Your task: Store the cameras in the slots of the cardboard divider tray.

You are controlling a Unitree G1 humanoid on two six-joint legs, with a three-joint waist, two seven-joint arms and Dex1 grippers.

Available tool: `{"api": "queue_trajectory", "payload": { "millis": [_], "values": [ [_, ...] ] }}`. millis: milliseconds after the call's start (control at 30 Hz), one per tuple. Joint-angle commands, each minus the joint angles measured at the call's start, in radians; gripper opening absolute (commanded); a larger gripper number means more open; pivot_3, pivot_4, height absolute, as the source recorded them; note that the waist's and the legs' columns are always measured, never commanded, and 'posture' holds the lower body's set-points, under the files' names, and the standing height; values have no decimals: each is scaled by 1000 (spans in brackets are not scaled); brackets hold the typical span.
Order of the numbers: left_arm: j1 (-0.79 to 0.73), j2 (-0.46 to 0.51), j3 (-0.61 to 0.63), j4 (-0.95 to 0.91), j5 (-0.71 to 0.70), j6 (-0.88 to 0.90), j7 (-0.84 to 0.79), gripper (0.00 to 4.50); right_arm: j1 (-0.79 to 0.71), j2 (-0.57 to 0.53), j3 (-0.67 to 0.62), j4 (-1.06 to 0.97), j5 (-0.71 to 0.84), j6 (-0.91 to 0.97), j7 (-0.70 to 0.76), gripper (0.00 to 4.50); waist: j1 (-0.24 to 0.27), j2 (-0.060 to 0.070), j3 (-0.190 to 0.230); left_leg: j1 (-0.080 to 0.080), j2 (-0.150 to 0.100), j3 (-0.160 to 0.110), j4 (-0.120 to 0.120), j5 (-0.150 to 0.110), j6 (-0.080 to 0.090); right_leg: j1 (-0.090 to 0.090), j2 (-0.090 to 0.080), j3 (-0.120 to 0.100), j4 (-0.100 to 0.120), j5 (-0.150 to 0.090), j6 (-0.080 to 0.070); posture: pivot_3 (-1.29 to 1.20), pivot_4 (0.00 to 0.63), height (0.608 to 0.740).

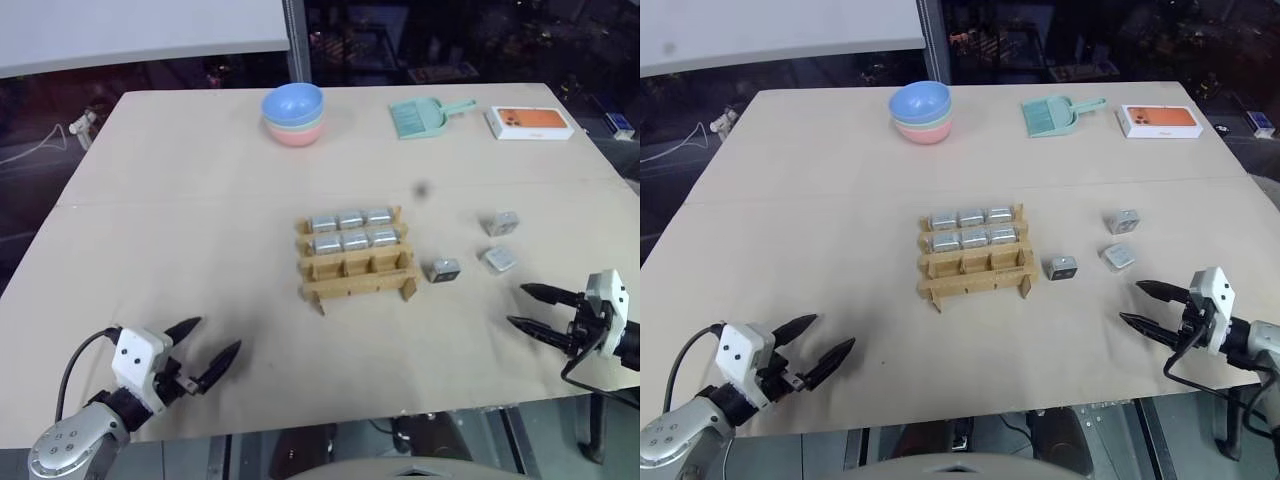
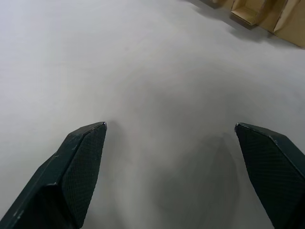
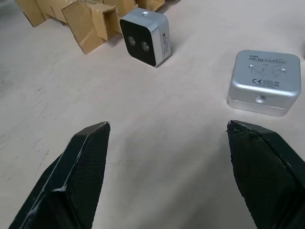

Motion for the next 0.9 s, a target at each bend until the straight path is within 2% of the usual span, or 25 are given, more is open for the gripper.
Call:
{"api": "queue_trajectory", "payload": {
  "millis": [33, 700, 833, 900],
  "values": [
    [13, 5, 24, -16, -2, -37, -4, 4500, -14, -19, -31, 1, 4, -9, 1, 3878, 0, 0, 0, 0, 0, 0, 0, 0, 0, 0, 0, 0, 0, 0, 0, 0, 150, 740],
    [26, -4, 17, -26, 8, -53, 19, 4500, -79, -62, -12, 74, -54, -8, 3, 3878, -1, 0, 0, 1, 0, 0, 0, 0, 0, 0, 0, 0, 0, 0, 0, 0, 150, 740],
    [35, 7, 22, -49, -4, -46, 13, 4500, -142, -86, 0, 123, -87, -32, 10, 3878, -2, 0, 0, 2, 0, 1, 0, 0, 0, 2, 0, 0, 0, 0, 0, 0, 150, 740],
    [37, 26, 36, -83, -55, -13, -10, 4500, -203, -109, 16, 159, -113, -51, 23, 3878, -3, 0, 0, 3, 0, 2, 0, 0, 0, 2, 0, 1, 0, 0, 0, 0, 150, 740]
  ]
}}
